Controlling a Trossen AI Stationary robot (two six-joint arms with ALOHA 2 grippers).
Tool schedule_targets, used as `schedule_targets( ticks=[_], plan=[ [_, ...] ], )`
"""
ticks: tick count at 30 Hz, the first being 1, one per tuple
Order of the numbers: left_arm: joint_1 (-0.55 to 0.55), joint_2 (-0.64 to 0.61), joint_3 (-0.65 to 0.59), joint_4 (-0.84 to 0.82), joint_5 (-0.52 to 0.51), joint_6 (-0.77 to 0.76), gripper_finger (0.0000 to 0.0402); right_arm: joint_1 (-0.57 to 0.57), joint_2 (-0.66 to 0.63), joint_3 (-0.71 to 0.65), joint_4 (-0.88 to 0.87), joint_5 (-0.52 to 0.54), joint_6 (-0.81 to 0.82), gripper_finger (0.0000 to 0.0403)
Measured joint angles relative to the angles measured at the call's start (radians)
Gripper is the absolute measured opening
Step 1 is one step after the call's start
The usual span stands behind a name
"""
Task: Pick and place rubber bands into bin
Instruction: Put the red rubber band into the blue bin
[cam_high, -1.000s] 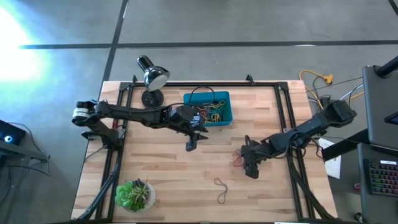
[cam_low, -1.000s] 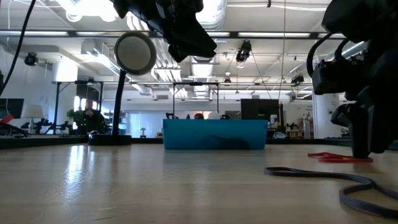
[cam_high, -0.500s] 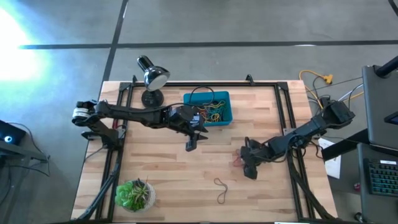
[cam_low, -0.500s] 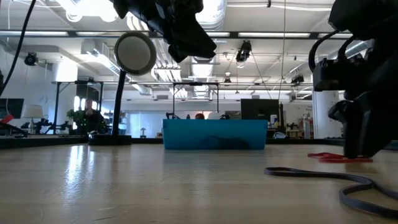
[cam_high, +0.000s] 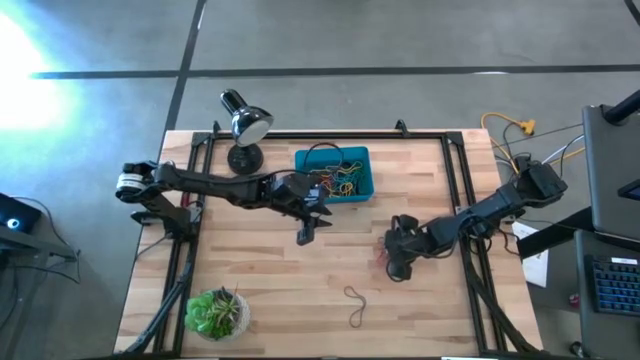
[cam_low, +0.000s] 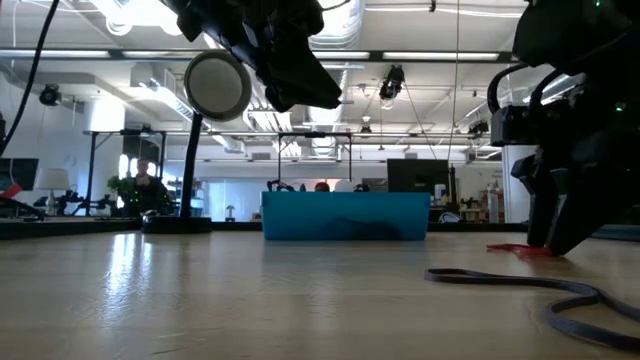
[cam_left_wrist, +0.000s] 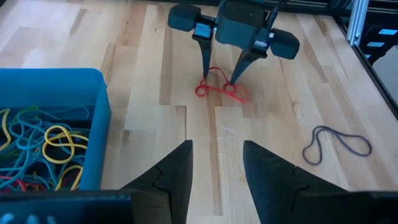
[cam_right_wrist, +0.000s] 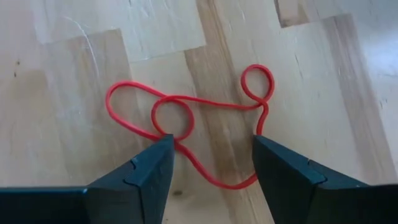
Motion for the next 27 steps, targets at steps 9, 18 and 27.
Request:
schedule_targets(
  ticks=[9, 18, 27],
  plan=[
    [0.000, 0.000, -0.004, 0.003, 0.000, -0.023, 0.0125, -0.026, 0.001, 0.002, 0.046, -0.073, -0.091, 0.0203],
    [0.000, 0.000, -0.008, 0.001, 0.000, -0.023, 0.0125, -0.017, 0.021, 0.005, 0.093, -0.126, -0.096, 0.0203],
    [0.000, 0.000, -0.009, 0.000, 0.000, -0.023, 0.0125, 0.080, 0.149, 0.097, 0.124, -0.140, -0.100, 0.0203]
  ],
)
